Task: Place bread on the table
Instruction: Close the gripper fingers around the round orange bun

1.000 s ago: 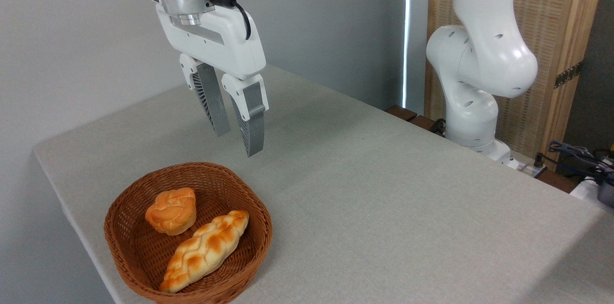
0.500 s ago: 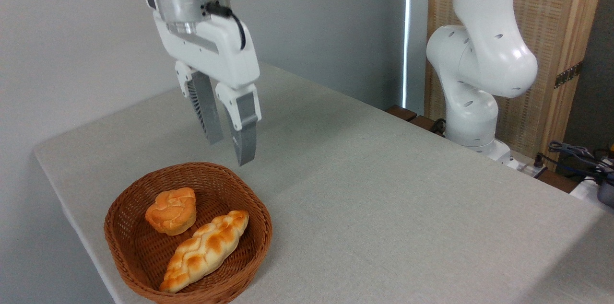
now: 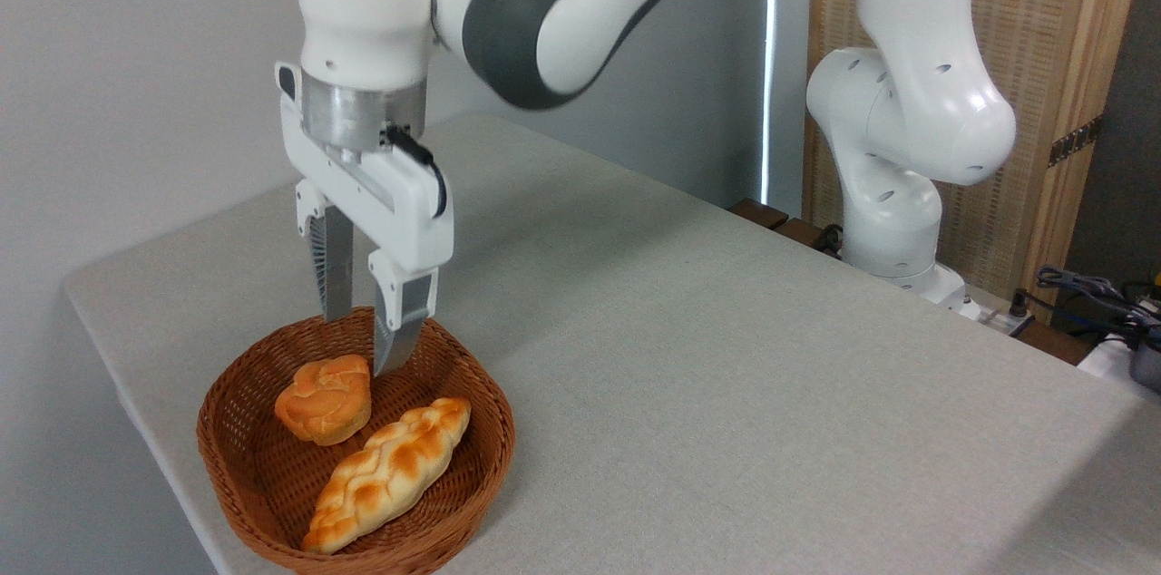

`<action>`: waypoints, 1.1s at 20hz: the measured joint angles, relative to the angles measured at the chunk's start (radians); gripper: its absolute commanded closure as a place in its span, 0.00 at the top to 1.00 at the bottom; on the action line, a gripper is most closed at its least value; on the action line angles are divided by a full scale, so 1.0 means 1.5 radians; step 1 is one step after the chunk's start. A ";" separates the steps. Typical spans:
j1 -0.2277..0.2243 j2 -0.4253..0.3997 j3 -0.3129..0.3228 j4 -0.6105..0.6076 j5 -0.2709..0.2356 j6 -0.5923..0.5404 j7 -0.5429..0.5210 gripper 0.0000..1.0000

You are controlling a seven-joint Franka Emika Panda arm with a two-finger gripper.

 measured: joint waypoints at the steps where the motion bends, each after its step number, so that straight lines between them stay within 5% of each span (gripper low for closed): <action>1: -0.001 0.007 -0.007 -0.011 -0.007 0.028 0.000 1.00; 4: -0.003 0.038 -0.026 -0.021 -0.040 0.102 0.000 1.00; 10: -0.003 0.091 -0.051 -0.021 -0.047 0.160 0.000 0.97; 13: -0.003 0.096 -0.054 -0.021 -0.045 0.161 0.001 0.49; 14: -0.003 0.096 -0.055 -0.021 -0.044 0.161 0.001 0.42; 22: -0.003 0.099 -0.056 -0.021 -0.043 0.161 0.002 0.42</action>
